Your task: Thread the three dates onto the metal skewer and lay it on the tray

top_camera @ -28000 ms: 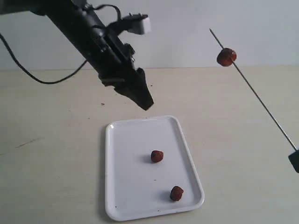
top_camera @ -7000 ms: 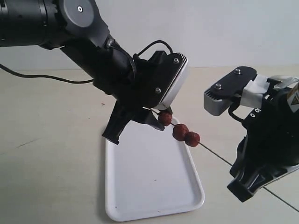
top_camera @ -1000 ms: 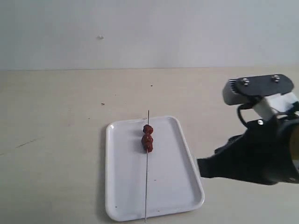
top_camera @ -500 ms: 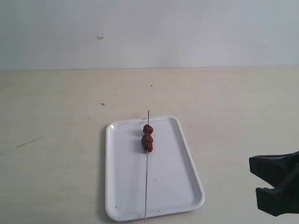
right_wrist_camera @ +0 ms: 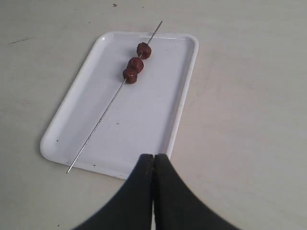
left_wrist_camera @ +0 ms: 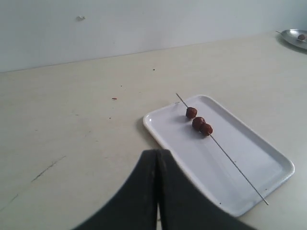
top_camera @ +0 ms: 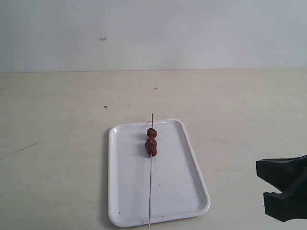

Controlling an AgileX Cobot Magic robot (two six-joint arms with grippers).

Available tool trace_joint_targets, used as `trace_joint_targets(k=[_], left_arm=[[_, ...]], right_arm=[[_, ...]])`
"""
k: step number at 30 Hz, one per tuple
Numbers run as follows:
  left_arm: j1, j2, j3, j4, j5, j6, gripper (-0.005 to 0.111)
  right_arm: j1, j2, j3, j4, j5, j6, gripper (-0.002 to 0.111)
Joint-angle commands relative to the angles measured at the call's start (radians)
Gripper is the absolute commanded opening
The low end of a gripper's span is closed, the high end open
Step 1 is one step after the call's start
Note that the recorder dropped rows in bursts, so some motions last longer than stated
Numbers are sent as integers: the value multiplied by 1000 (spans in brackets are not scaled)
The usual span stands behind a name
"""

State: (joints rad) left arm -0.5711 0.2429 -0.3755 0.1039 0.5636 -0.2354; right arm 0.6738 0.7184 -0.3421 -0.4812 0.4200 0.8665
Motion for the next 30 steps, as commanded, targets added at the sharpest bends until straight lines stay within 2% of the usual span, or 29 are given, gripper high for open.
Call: trace_joint_targets(k=[1, 4, 7, 12, 16, 17, 19, 21, 26, 30], left_arm=[[2, -8, 3, 42, -33, 0, 0], [26, -11, 3, 137, -38, 0, 0], [129, -30, 28, 130, -86, -30, 0], [319, -89, 222, 121, -422, -96, 0], [413, -147, 376, 121, -636, -147, 0], [430, -159, 376, 121, -631, -169, 0], [463, -179, 376, 121, -515, -210, 0], [486, -183, 376, 121, -500, -212, 0], [490, -183, 376, 116, -483, -224, 0], [490, -183, 376, 13, -486, -215, 0]], right_arm=[[1, -6, 3, -7, -15, -3, 0], [1, -6, 3, -7, -15, -3, 0], [1, -6, 3, -7, -15, -3, 0], [1, -6, 3, -7, -15, -3, 0], [1, -6, 3, -8, -15, -3, 0], [1, -6, 3, -8, -15, -3, 0], [1, -6, 3, -10, -1, -3, 0], [1, -6, 3, -10, -1, -3, 0], [1, -6, 3, -10, -5, -3, 0], [1, -6, 3, -10, -5, -3, 0]])
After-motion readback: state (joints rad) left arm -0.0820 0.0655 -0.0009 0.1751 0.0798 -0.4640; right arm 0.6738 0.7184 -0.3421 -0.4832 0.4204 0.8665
